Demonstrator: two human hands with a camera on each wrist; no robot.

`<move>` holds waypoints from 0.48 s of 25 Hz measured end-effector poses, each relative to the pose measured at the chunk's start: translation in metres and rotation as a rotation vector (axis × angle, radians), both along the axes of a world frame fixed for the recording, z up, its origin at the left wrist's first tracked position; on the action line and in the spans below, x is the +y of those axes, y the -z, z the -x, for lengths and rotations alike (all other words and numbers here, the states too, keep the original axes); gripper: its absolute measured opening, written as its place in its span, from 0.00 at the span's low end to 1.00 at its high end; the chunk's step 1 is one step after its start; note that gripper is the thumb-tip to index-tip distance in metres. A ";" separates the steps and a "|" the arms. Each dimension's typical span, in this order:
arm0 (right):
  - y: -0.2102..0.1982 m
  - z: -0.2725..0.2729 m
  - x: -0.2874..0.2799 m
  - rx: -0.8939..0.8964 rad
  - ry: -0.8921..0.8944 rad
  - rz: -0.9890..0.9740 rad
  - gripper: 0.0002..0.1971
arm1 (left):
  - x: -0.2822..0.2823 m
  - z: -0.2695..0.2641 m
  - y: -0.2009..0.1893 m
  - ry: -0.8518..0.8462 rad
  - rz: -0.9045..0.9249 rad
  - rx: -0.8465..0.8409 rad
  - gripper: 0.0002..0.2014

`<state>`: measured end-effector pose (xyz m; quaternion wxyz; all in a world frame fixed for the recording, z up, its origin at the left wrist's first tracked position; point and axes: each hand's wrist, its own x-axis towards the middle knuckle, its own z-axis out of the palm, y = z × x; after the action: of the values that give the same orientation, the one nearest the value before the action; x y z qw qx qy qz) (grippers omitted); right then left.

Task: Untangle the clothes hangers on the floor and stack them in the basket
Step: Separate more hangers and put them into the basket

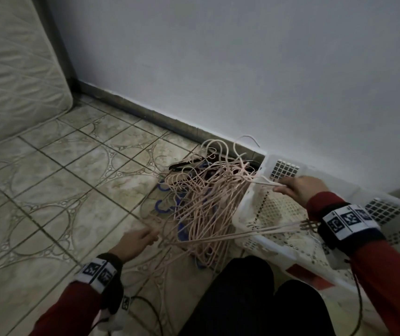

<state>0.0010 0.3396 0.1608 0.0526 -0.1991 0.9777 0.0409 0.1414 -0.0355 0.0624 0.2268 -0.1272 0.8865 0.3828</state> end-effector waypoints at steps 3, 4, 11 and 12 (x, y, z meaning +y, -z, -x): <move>0.007 -0.010 0.009 -0.037 0.063 -0.028 0.22 | 0.014 -0.004 0.007 0.067 0.087 0.052 0.17; 0.008 -0.012 0.011 -0.043 0.084 -0.026 0.23 | 0.019 -0.006 0.006 0.070 0.067 0.075 0.14; 0.018 -0.022 0.014 -0.092 0.101 -0.032 0.22 | 0.021 -0.007 -0.001 0.021 0.135 0.312 0.03; 0.019 -0.025 0.014 -0.095 0.100 -0.023 0.22 | 0.021 -0.003 -0.005 0.016 0.127 0.337 0.04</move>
<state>0.0258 0.3540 0.1419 0.1032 -0.1509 0.9823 0.0402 0.1443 -0.0150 0.0670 0.0698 -0.0682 0.9354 0.3400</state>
